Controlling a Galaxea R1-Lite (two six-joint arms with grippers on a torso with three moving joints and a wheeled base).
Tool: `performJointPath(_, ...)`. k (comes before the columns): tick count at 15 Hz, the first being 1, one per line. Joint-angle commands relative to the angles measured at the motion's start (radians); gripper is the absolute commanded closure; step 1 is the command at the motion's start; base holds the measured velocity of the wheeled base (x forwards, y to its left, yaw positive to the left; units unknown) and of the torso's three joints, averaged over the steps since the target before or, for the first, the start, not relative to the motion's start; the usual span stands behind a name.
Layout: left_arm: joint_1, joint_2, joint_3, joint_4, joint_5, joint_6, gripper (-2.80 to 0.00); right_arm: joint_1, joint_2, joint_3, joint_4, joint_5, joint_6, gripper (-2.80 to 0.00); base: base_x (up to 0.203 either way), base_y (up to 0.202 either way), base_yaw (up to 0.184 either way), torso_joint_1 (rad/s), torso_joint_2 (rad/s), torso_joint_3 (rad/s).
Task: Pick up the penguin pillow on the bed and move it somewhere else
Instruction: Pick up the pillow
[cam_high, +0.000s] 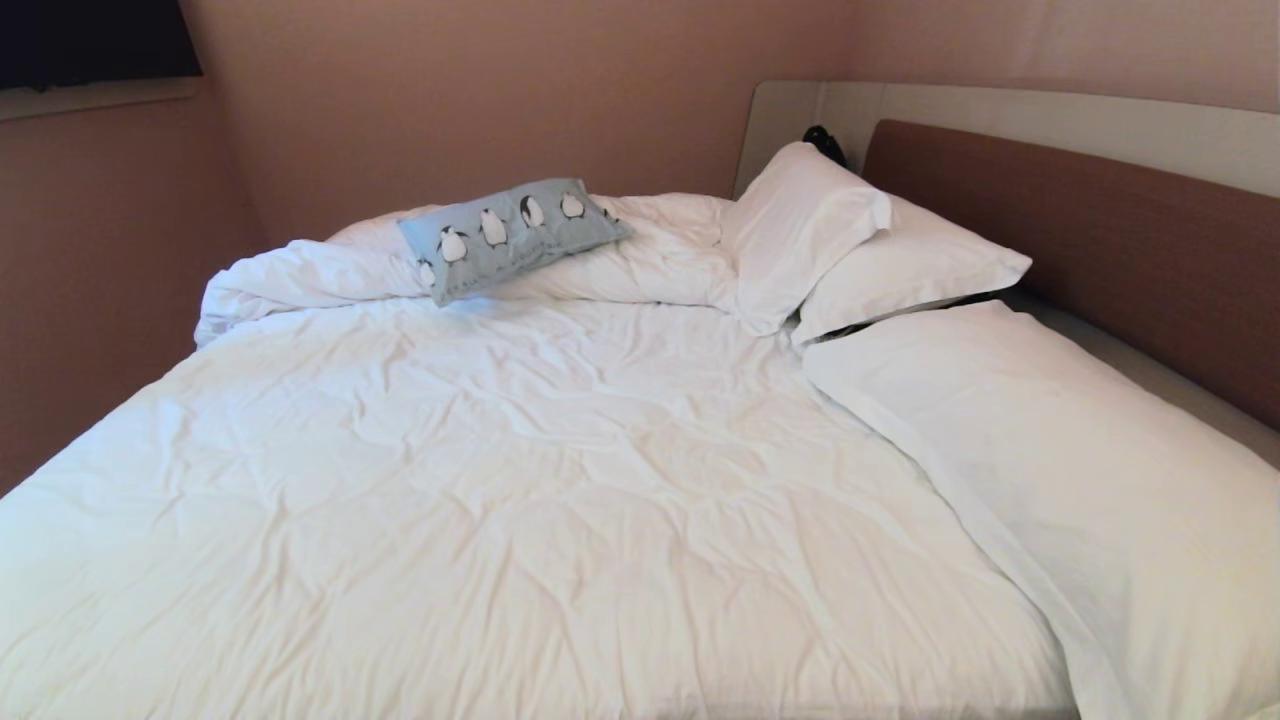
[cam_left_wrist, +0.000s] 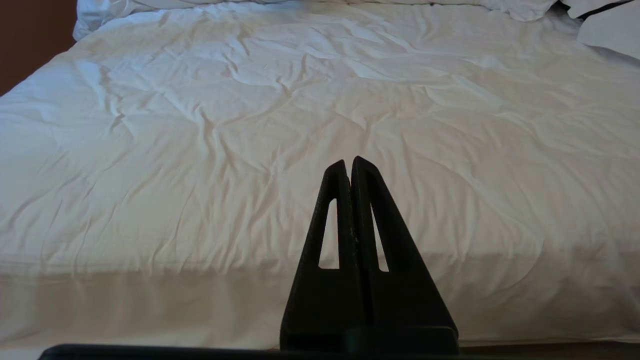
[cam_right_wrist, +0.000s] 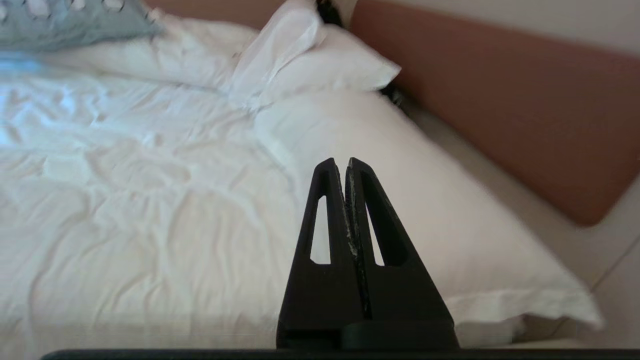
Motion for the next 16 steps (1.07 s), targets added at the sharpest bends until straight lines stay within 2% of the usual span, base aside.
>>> performJointPath(1,0.000,0.000,0.000,0.000,0.001,0.000,0.00,0.000,0.000,0.064,-0.002,0.009,0.037,0.00,0.000,0.000,0.000,0.000,0.00,0.000)
performJointPath(4,0.000,0.000,0.000,0.000,0.001,0.000,0.00,0.000,0.000,0.144,-0.019,0.023,0.042,0.00,0.000,0.000,0.000,0.000,0.00,0.000)
performJointPath(9,0.000,0.000,0.000,0.000,0.001,0.000,0.00,0.000,0.000,0.276,-0.133,0.026,0.040,0.00,0.000,0.000,0.000,0.000,0.00,0.000)
performJointPath(16,0.000,0.000,0.000,0.000,0.001,0.000,0.00,0.001,0.000,0.340,-0.160,0.039,0.069,0.00,0.000,0.000,0.000,0.000,0.00,0.000)
